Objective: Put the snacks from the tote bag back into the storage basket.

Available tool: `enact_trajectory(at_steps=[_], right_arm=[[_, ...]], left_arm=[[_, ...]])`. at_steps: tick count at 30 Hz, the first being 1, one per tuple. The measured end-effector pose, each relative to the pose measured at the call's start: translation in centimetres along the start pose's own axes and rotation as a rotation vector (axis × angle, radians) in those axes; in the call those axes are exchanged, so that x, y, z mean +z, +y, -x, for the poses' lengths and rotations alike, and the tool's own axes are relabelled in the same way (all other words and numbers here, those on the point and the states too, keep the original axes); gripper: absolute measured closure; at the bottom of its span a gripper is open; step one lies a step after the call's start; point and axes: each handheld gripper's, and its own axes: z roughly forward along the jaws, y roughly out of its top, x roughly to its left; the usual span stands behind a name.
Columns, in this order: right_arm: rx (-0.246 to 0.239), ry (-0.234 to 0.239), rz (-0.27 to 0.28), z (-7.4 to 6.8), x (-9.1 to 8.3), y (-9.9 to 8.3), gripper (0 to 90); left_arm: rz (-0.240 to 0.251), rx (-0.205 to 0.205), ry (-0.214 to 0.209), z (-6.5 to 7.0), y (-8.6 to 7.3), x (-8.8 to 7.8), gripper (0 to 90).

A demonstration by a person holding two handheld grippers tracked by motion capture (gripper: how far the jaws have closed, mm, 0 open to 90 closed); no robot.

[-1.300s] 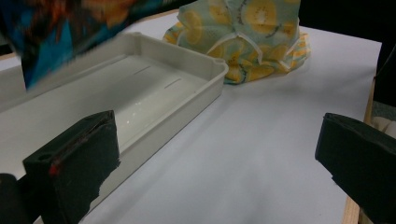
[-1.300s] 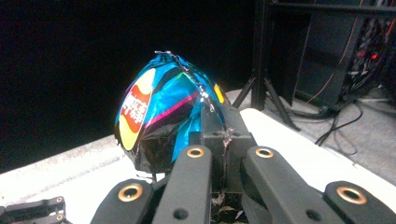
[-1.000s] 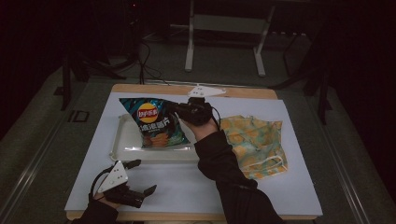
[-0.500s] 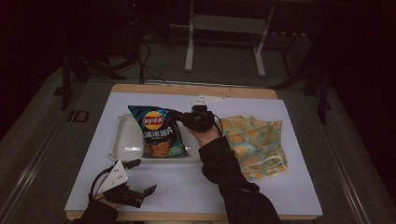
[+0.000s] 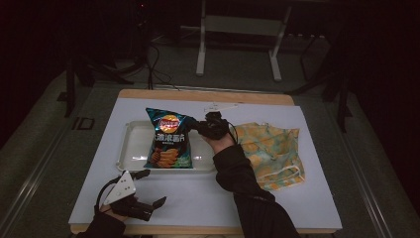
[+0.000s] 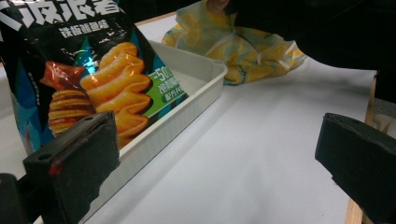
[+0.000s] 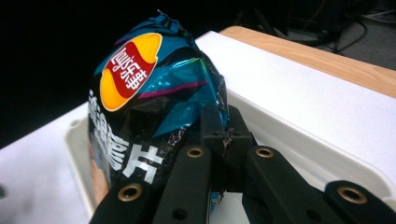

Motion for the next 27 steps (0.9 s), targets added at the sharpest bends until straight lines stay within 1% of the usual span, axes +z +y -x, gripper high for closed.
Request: enact_trajectory(at_steps=[2,3,6,7,9,12,14,15,16,18,20,21,24,27], right_arm=[[0.010,-0.013,-0.007,0.4,0.4,0.0,90.0],[0.015,-0.012,-0.012,0.5,0.6,0.1,89.9],[0.009,-0.030,-0.035,0.5,1.0,0.4,86.4],[-0.006,-0.049,-0.042,0.4,1.0,0.6,82.1],[-0.018,-0.070,-0.051,0.3,1.0,0.8,76.0],[-0.026,-0.081,-0.061,0.3,0.7,1.1,67.0],[-0.017,-0.086,-0.066,0.4,0.4,1.4,60.2],[-0.035,-0.109,-0.068,0.4,-0.2,1.8,55.2],[-0.035,-0.109,-0.068,0.4,-0.2,1.8,55.2],[-0.044,-0.106,-0.069,0.4,-0.7,2.1,49.8],[-0.065,-0.117,-0.069,0.3,-1.5,2.4,46.9],[-0.068,-0.110,-0.059,0.3,-2.0,2.6,43.9],[-0.064,-0.094,-0.054,0.4,-3.2,2.8,36.3],[-0.063,-0.087,-0.045,0.6,-4.4,2.9,27.9]], left_arm=[[0.001,-0.002,0.001,0.0,0.0,0.0,0.3],[0.003,-0.003,0.001,0.0,0.0,0.0,0.2],[0.006,-0.005,0.001,0.0,0.0,0.0,0.3],[0.006,-0.006,0.001,0.0,0.0,0.0,0.3],[0.008,-0.006,0.001,0.0,0.0,-0.1,0.3],[0.008,-0.006,0.002,-0.1,0.0,-0.1,0.3],[0.009,-0.006,0.002,-0.1,0.0,-0.1,0.3],[0.010,-0.007,0.002,-0.1,0.0,-0.1,0.3],[0.011,-0.007,0.002,-0.1,0.0,-0.1,0.3],[0.011,-0.008,0.003,-0.1,0.0,-0.1,0.3],[0.009,-0.007,0.004,-0.1,0.1,-0.1,0.3],[0.010,-0.008,0.004,-0.1,0.1,-0.1,0.2],[0.009,-0.007,0.006,0.0,0.1,-0.1,0.2],[0.007,-0.006,0.007,-0.1,0.1,0.0,0.3]])
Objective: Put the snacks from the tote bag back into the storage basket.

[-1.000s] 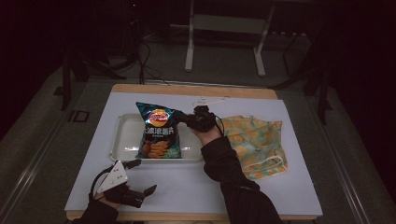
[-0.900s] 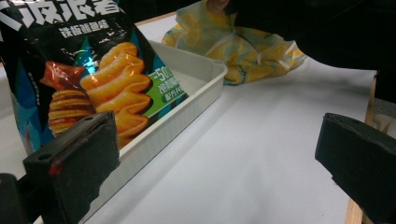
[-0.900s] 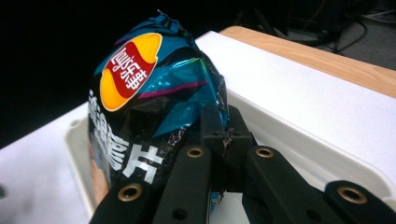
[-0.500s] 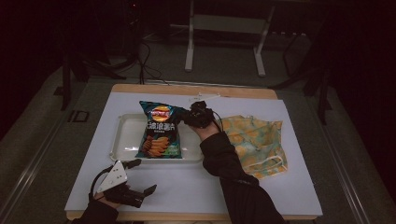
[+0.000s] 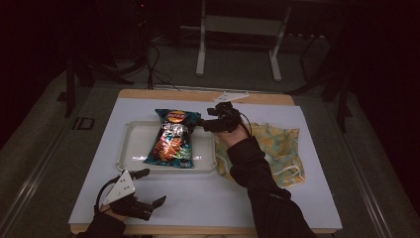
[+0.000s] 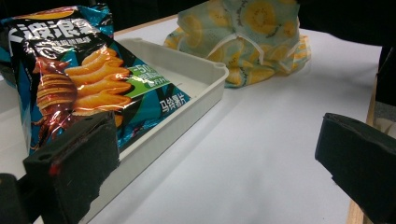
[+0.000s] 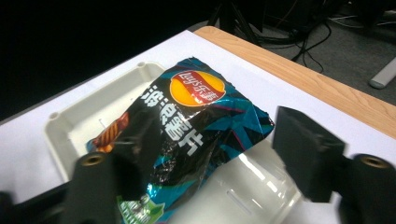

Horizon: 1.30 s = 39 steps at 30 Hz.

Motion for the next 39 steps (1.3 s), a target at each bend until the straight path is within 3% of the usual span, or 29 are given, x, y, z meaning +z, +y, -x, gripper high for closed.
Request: enact_trajectory(at_steps=[4,12,17,22,39], right_arm=[[0.014,0.005,0.020,0.5,-1.6,-0.1,18.2],[0.020,0.005,0.026,1.7,-4.7,-0.5,13.9],[-0.014,-0.055,0.032,2.6,-6.5,-1.1,13.9],[-0.008,-0.106,0.047,4.1,-8.5,-1.8,14.0],[0.005,-0.211,0.061,6.6,-14.2,-5.1,14.7]], left_arm=[[0.000,-0.001,0.002,0.0,0.0,0.0,0.3],[-0.005,0.000,0.003,0.0,0.0,0.0,0.3],[-0.005,0.000,0.001,0.0,0.0,0.0,0.2],[-0.010,0.003,0.000,0.0,0.0,0.1,0.3],[-0.010,-0.004,-0.001,0.0,0.0,0.2,0.3]])
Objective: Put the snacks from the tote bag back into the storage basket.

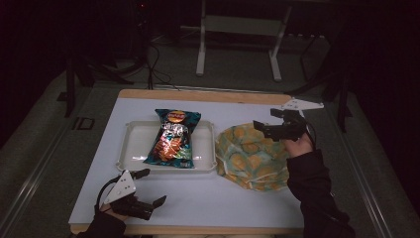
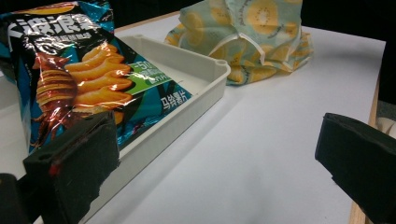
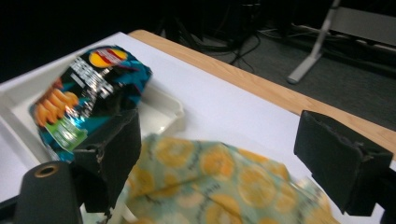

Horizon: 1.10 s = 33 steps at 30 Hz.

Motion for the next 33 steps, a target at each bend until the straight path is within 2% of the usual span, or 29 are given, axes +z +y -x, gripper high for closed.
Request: enact_trajectory(at_steps=[6,10,12,17,23,28,33], right_arm=[[-0.004,-0.032,-0.012,0.7,-1.3,-1.8,14.7],[0.023,-0.048,-0.004,1.4,-2.3,-3.0,14.7],[0.021,-0.059,0.000,1.6,-2.7,-3.5,14.7],[0.022,-0.100,-0.006,2.0,-3.6,-5.0,14.7],[0.038,-0.114,0.012,2.2,-4.8,-6.5,14.7],[0.045,-0.171,0.018,2.4,-5.8,-7.7,14.7],[0.054,-0.202,0.017,2.8,-6.8,-9.0,14.7]], left_arm=[[-0.001,0.001,0.000,0.0,0.0,0.0,0.3],[-0.001,0.001,0.000,0.0,0.0,0.0,0.3],[-0.002,0.001,0.000,0.0,0.0,0.0,0.3],[-0.002,0.002,-0.002,0.0,0.0,0.0,0.3],[-0.004,0.004,-0.003,0.0,0.0,0.0,0.3],[-0.005,0.007,-0.003,0.1,0.0,0.0,0.3],[-0.006,0.008,-0.003,0.1,0.0,0.0,0.2]])
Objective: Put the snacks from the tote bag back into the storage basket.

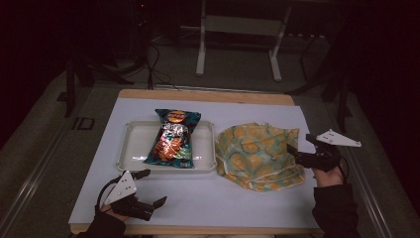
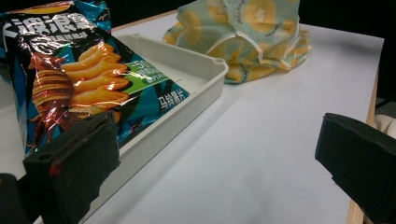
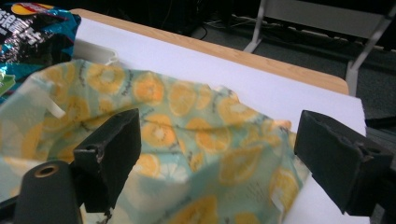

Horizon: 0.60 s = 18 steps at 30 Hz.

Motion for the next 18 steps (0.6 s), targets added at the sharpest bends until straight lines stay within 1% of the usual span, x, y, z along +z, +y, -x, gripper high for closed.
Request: enact_trajectory(at_steps=[4,7,8,11,15,16,18], right_arm=[[0.025,-0.018,0.004,0.3,-0.3,-1.2,14.7],[0.030,-0.029,-0.012,0.3,-0.1,-2.1,14.7],[0.031,-0.043,-0.005,0.3,-0.1,-2.4,14.6],[0.054,-0.062,0.014,0.4,-0.1,-3.0,14.6],[0.049,-0.077,0.023,0.3,-0.2,-3.4,14.6],[0.036,-0.094,0.027,0.2,-0.1,-3.6,14.6],[0.036,-0.097,0.026,0.1,-0.1,-3.9,14.6]], left_arm=[[-0.003,0.001,0.000,0.0,0.0,0.1,0.3],[-0.005,0.002,0.004,0.0,0.0,0.0,0.3],[-0.003,0.001,0.004,0.0,0.0,0.0,0.3],[-0.004,0.003,0.002,0.0,0.0,0.0,0.2],[-0.004,0.004,-0.001,0.0,0.0,0.0,0.3],[-0.004,0.003,-0.001,0.0,0.0,0.0,0.2],[-0.005,0.004,-0.003,0.0,0.0,0.0,0.3]])
